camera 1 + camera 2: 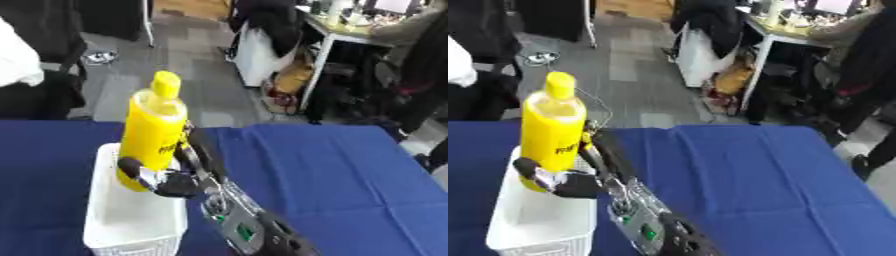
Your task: Pick up objects on the table and place them in the box.
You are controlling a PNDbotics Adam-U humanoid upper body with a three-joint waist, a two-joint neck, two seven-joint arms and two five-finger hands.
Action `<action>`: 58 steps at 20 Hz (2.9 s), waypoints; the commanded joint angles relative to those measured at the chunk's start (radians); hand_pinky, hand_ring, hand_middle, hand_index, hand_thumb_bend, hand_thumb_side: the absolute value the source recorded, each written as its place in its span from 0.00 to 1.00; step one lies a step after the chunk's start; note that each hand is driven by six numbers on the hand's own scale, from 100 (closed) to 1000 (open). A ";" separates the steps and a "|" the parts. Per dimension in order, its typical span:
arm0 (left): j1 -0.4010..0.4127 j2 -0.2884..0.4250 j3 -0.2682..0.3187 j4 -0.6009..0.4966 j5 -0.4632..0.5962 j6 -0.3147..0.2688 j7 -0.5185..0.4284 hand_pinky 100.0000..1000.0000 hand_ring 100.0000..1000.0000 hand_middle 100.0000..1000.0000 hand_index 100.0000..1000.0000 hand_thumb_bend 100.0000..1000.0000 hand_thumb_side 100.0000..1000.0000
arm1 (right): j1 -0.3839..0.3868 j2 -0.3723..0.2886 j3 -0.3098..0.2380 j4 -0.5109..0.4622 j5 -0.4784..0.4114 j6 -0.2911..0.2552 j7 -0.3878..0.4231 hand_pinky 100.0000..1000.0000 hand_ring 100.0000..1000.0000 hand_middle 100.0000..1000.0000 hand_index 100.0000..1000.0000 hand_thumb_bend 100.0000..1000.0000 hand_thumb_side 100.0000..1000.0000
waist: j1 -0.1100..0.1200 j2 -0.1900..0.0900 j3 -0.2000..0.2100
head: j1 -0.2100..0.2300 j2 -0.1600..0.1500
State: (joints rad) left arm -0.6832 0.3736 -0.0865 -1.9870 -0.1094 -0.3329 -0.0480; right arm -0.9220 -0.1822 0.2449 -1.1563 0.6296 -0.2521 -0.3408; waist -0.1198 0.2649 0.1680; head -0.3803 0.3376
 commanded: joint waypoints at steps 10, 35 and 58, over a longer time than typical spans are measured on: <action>-0.023 0.003 0.000 -0.013 0.010 -0.002 -0.012 0.68 0.59 0.86 0.87 0.17 0.90 | -0.029 -0.014 -0.028 0.070 0.107 -0.024 -0.065 0.00 0.00 0.00 0.21 0.00 0.86 | 0.004 -0.011 0.006 | -0.025 -0.019; -0.025 0.005 0.000 -0.013 0.011 0.000 -0.022 0.69 0.59 0.86 0.87 0.17 0.90 | -0.023 -0.029 -0.040 0.080 0.153 -0.132 0.132 1.00 1.00 1.00 1.00 0.47 1.00 | 0.000 -0.011 0.008 | -0.001 -0.019; -0.027 0.004 0.001 -0.013 0.011 0.003 -0.029 0.69 0.59 0.86 0.87 0.17 0.90 | -0.023 -0.041 -0.036 0.065 0.066 -0.064 0.024 0.98 0.92 0.88 1.00 0.00 1.00 | -0.003 -0.011 0.010 | 0.015 -0.020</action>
State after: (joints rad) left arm -0.6919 0.3734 -0.0865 -1.9870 -0.0985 -0.3289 -0.0746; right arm -0.9295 -0.2002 0.2099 -1.0677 0.7040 -0.3169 -0.3007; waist -0.1283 0.2694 0.1776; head -0.3703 0.3294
